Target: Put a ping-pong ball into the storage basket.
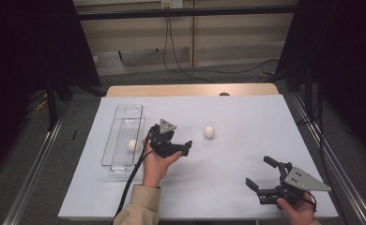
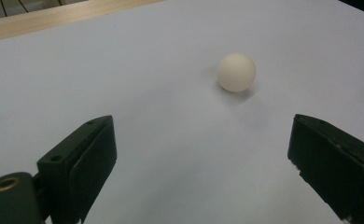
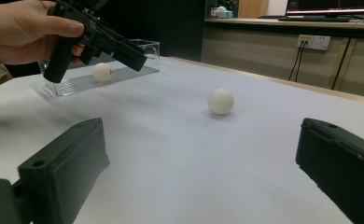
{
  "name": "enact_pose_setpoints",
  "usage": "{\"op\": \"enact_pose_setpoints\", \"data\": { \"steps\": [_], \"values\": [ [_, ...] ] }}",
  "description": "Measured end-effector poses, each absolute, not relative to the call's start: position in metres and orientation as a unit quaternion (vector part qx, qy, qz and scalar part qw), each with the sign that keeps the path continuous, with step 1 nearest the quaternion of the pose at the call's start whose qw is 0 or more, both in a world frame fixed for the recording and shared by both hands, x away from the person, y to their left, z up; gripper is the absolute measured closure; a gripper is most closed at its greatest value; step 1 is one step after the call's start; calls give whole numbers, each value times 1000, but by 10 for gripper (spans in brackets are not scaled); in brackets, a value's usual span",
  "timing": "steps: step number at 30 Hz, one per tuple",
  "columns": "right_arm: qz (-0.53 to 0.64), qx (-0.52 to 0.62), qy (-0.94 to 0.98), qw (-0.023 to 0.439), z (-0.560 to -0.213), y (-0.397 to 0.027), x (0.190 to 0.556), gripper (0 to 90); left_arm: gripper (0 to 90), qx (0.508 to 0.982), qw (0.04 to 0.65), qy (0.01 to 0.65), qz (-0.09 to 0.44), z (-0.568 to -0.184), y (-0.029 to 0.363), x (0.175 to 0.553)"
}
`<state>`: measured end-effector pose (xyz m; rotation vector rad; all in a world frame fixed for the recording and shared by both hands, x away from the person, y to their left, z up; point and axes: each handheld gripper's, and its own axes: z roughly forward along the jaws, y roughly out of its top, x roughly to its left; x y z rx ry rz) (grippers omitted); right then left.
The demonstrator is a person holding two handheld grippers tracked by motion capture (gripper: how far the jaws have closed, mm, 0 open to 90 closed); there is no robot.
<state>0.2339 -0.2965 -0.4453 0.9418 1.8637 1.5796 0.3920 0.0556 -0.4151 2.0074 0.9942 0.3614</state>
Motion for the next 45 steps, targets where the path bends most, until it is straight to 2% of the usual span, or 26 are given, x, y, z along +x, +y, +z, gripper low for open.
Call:
{"op": "enact_pose_setpoints", "data": {
  "steps": [45],
  "values": [
    [582,347,689,258,-445,-297,234,15,69,813,429,370,135,-435,16,404]
  ]
}}
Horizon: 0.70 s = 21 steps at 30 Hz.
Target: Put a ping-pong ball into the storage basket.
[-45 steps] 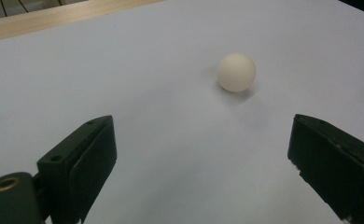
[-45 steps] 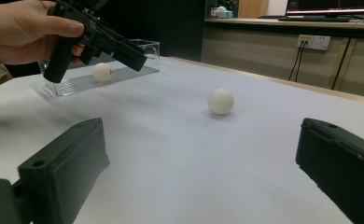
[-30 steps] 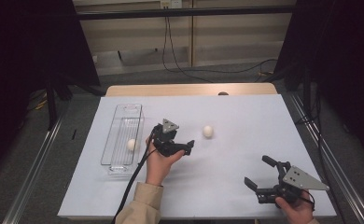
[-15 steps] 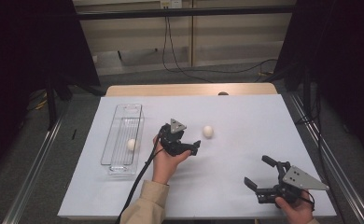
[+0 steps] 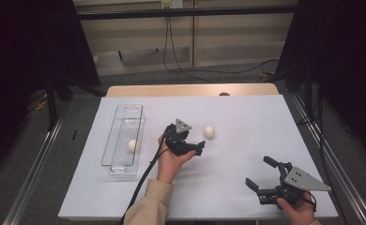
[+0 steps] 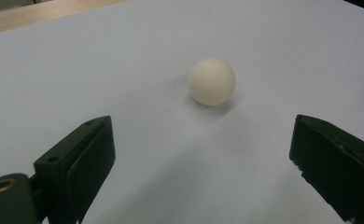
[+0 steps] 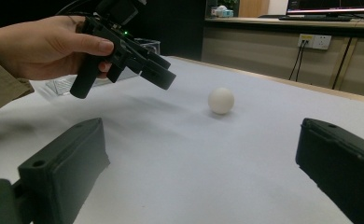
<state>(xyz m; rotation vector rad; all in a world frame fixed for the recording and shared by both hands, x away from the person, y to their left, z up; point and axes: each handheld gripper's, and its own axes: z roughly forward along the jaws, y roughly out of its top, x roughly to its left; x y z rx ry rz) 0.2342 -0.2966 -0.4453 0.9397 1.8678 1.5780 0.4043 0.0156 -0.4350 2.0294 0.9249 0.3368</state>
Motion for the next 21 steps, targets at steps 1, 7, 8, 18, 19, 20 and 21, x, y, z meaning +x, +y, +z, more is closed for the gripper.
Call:
{"op": "enact_pose_setpoints", "data": {
  "steps": [1,7,8,18,19,20,21],
  "values": [
    [582,347,689,258,-445,-297,234,15,69,813,429,370,134,-435,15,405],
    [582,348,689,258,-445,-297,234,15,69,814,428,369,135,-435,10,406],
    [582,348,688,258,-445,-297,234,15,69,813,430,369,135,-435,9,406],
    [582,351,687,258,-445,-298,234,15,69,813,431,368,135,-435,4,409],
    [582,351,686,258,-445,-298,234,15,69,813,430,369,135,-435,4,409],
    [582,351,686,258,-445,-298,234,15,69,815,428,366,136,-435,4,409],
    [582,351,687,258,-445,-298,234,15,69,815,429,365,136,-435,3,409]
  ]
}}
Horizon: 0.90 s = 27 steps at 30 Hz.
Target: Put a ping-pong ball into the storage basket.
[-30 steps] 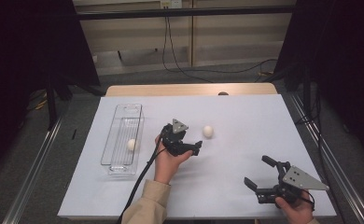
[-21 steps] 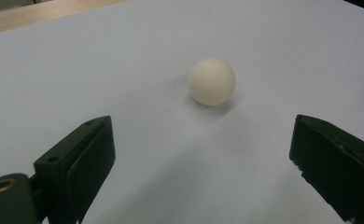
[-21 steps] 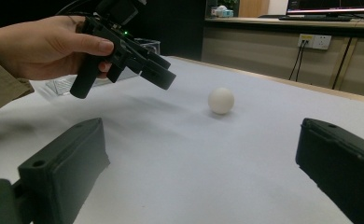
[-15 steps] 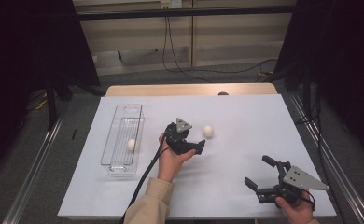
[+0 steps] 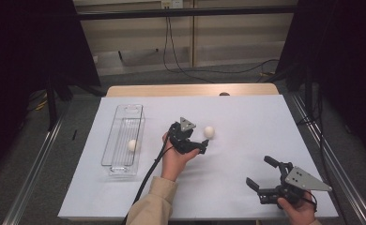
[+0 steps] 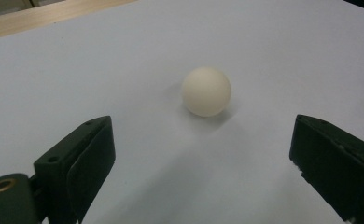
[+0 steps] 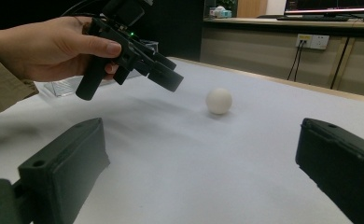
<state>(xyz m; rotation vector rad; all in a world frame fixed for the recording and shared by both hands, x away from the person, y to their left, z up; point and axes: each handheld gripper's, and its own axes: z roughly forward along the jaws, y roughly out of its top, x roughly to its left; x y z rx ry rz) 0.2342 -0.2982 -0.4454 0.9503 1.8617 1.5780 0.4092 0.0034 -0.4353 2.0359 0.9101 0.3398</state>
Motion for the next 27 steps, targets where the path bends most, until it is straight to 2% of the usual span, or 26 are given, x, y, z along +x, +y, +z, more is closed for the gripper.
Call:
{"op": "enact_pose_setpoints", "data": {
  "steps": [27],
  "values": [
    [585,353,683,256,-445,-298,234,15,73,818,424,363,139,-439,-9,416]
  ]
}}
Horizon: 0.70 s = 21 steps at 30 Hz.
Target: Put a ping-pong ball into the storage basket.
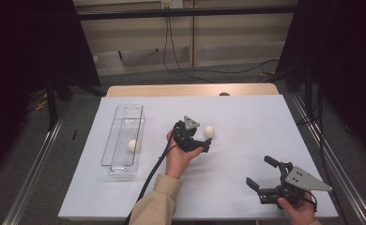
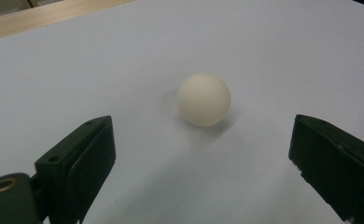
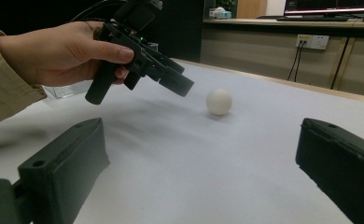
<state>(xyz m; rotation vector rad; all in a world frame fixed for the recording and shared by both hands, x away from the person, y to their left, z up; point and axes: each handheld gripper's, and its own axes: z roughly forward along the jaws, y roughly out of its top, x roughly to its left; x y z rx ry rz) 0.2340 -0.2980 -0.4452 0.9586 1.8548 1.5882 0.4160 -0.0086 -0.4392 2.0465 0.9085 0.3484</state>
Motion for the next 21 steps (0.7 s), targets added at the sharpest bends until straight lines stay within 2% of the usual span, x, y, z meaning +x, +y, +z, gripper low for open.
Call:
{"op": "enact_pose_setpoints", "data": {
  "steps": [21],
  "values": [
    [586,353,683,256,-445,-299,234,15,73,818,422,364,141,-442,-17,422]
  ]
}}
